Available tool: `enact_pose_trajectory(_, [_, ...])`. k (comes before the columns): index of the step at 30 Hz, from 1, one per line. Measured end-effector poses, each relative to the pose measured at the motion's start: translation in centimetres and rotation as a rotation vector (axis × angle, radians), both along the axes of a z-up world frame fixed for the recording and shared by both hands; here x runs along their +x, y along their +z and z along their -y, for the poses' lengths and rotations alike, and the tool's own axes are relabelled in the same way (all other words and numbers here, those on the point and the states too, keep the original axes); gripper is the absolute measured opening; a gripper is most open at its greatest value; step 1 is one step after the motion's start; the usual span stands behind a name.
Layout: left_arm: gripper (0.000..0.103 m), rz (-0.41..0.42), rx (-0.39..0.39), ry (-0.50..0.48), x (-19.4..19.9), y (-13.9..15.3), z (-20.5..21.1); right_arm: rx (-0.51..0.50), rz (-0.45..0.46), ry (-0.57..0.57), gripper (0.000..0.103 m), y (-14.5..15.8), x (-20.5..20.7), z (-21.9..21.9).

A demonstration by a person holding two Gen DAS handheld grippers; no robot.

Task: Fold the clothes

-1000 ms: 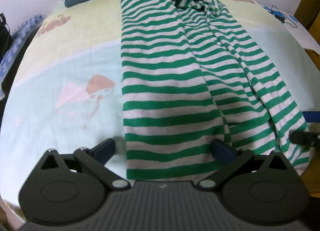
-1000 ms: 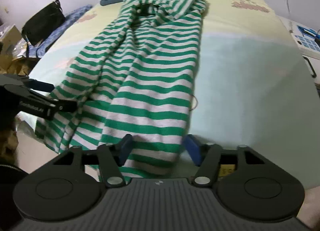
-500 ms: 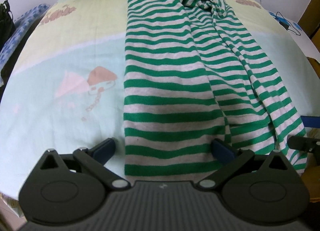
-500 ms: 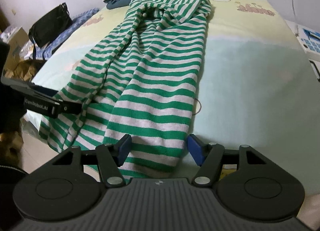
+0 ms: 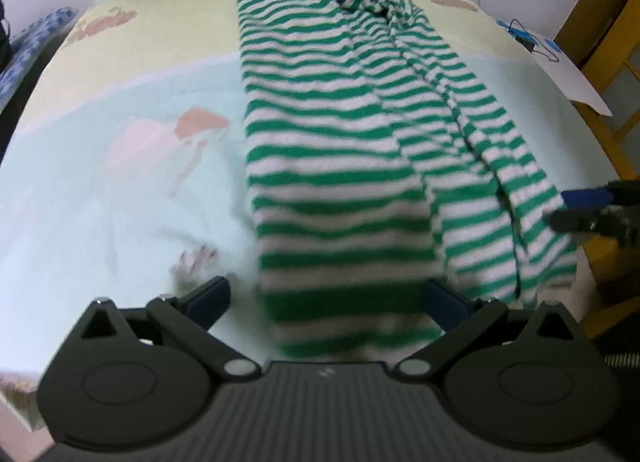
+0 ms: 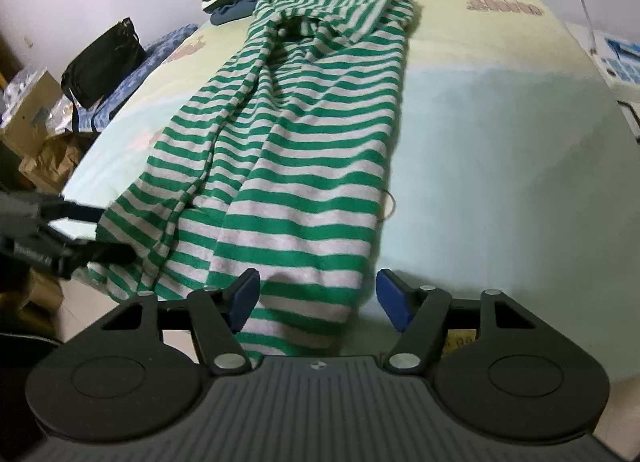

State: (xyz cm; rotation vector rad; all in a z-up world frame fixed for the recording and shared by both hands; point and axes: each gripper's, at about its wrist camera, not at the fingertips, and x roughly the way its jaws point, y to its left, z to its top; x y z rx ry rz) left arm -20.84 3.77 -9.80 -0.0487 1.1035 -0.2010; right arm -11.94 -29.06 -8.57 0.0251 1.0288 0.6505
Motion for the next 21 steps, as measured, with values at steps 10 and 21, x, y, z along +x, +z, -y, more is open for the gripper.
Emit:
enact_pose_trajectory(10, [0.093,0.016,0.015,-0.056,-0.9,-0.3,0.8,-0.023,0.001,0.079,0.058,0.1,-0.5,-0.1])
enact_pose_trajectory(21, [0.069,0.063,0.04,-0.137,-1.3,0.1,1.6,-0.063,0.028,0.162,0.051,0.1,-1.6,-1.1])
